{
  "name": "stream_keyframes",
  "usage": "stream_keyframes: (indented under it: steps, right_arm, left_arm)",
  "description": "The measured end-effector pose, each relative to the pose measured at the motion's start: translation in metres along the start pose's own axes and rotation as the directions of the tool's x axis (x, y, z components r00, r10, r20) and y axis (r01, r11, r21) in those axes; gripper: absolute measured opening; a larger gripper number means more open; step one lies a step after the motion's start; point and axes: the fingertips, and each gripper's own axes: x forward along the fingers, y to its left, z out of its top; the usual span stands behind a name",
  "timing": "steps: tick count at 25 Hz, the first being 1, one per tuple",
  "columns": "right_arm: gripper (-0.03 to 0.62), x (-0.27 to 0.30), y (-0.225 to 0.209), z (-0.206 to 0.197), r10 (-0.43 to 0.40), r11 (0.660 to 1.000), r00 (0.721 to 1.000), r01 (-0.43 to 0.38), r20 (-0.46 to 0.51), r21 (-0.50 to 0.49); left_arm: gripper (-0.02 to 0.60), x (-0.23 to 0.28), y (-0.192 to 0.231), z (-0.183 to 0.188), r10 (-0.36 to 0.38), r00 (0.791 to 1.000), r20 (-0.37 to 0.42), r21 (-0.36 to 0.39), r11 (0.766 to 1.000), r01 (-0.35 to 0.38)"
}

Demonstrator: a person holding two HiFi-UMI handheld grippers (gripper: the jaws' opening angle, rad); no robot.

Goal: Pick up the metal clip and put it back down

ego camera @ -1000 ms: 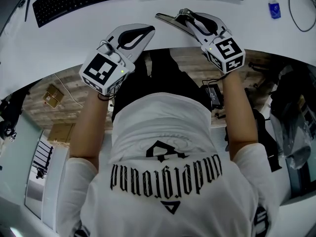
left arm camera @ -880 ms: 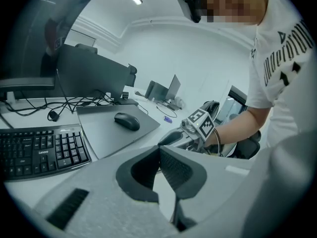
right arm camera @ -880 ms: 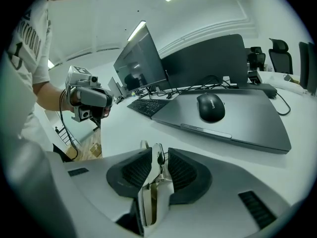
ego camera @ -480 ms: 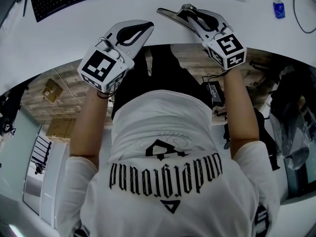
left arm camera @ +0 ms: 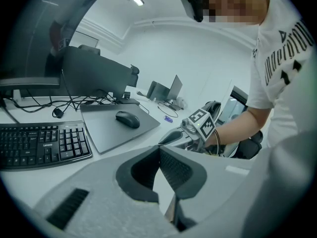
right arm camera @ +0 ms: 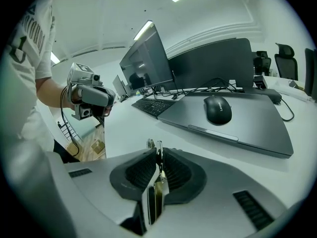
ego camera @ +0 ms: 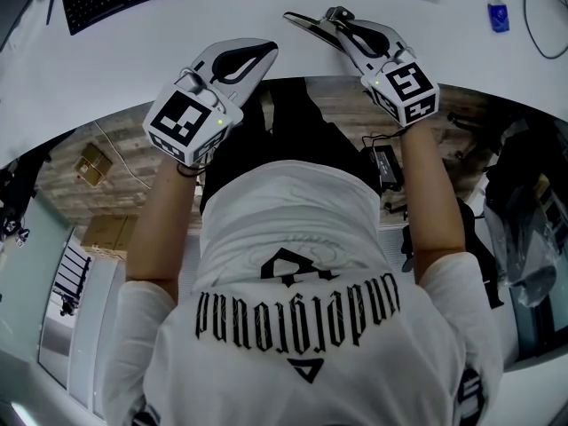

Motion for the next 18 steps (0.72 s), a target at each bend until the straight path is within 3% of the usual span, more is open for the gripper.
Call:
stream_keyframes:
  steps: [18]
  right_arm:
    - [0.025, -0.032, 0.042, 0.033, -0.001, 0.994, 1.0, 0.003, 0.026, -0.106]
  left_arm:
    - [0.014, -0.028, -0.028, 0.02, -0.004, 1.0, 0.013, 0.025, 1.0, 0.004]
